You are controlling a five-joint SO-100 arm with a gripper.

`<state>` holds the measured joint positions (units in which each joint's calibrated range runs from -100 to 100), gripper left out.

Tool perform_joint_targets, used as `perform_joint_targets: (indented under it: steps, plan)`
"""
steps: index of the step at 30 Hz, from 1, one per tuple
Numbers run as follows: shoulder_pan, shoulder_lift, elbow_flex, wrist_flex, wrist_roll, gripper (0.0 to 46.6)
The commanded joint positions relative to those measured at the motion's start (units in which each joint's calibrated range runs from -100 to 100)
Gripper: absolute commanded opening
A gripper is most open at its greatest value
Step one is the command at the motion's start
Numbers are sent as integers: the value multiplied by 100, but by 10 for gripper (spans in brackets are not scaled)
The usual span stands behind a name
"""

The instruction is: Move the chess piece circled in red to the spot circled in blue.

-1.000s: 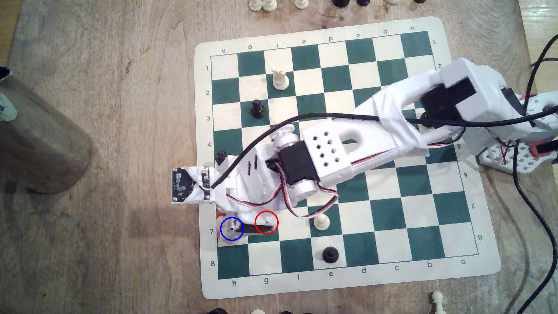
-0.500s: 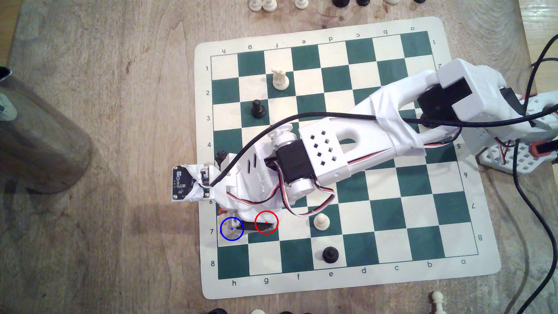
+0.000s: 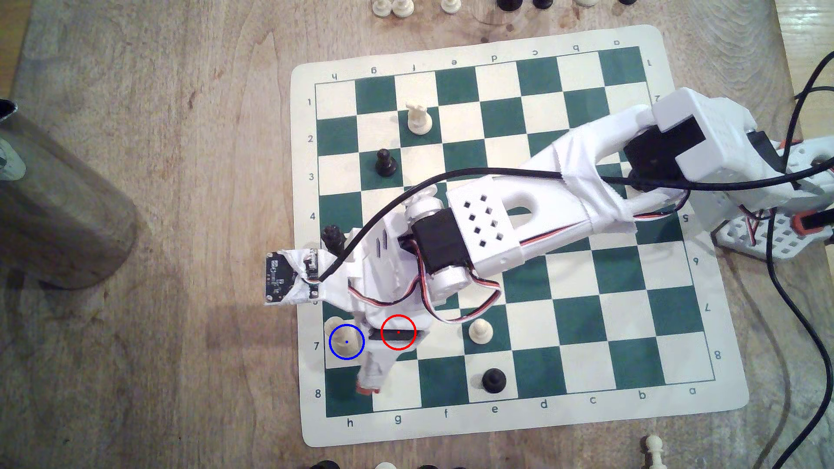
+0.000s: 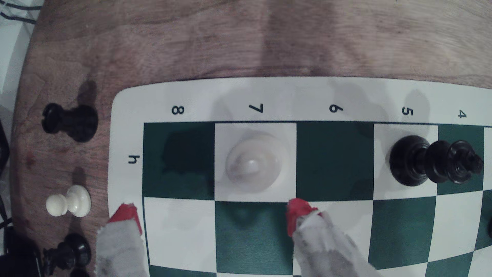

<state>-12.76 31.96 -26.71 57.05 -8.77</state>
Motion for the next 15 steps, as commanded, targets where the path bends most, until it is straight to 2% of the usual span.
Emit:
perform_joint_targets:
  steps: [1,15]
  plan:
    - [-120,-1049,-140,265,34,317]
    - [-347,-4300,3740,200,20,305]
